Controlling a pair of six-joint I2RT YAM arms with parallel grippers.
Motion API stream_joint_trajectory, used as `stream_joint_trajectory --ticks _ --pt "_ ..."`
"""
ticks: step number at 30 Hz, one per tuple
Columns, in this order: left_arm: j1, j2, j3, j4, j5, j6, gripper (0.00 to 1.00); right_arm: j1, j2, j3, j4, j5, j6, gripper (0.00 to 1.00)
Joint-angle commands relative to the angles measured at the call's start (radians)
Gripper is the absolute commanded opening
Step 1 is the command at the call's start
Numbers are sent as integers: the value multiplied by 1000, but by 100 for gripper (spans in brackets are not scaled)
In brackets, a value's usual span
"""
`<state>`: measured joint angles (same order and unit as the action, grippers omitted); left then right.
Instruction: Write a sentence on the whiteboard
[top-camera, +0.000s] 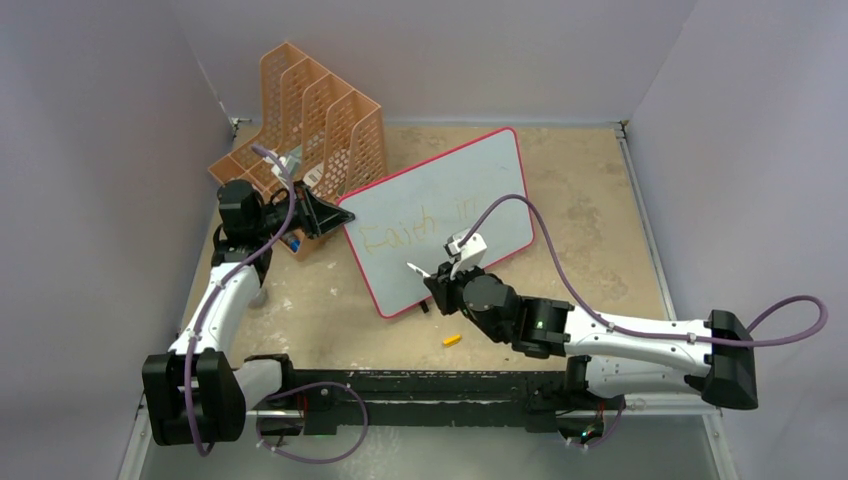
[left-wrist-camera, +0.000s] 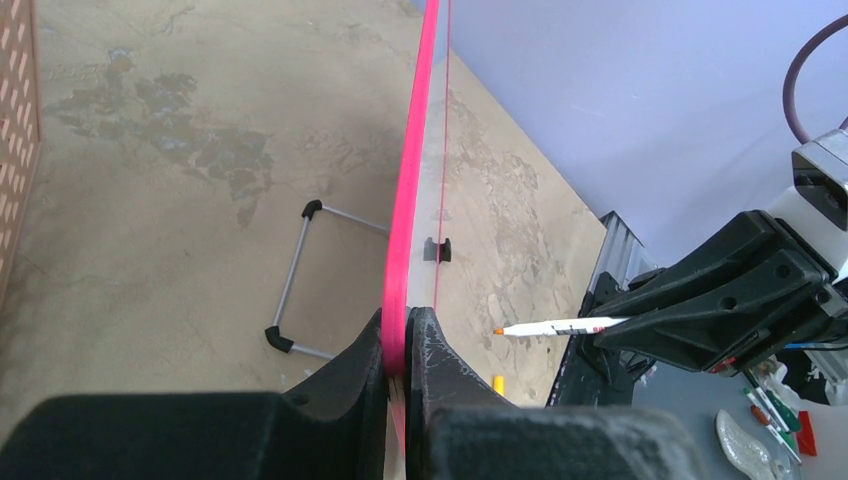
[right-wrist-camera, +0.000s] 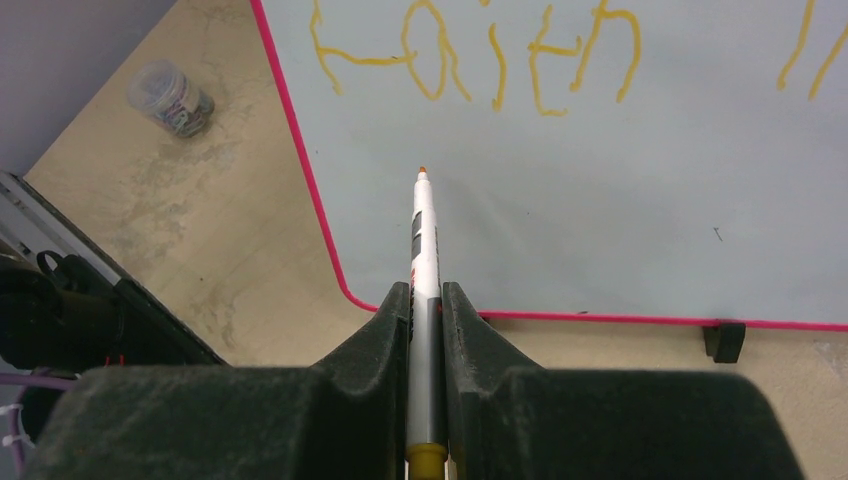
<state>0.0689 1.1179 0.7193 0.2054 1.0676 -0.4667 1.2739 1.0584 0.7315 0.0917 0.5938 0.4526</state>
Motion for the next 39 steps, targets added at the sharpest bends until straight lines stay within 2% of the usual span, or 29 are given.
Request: stream_joint_trajectory --ticks 1,39 --pt "9 -5 -14 103 -88 32 0 15 0 4 52 51 14 0" --pt "9 5 -6 101 -58 48 0 64 236 118 152 65 -38 0"
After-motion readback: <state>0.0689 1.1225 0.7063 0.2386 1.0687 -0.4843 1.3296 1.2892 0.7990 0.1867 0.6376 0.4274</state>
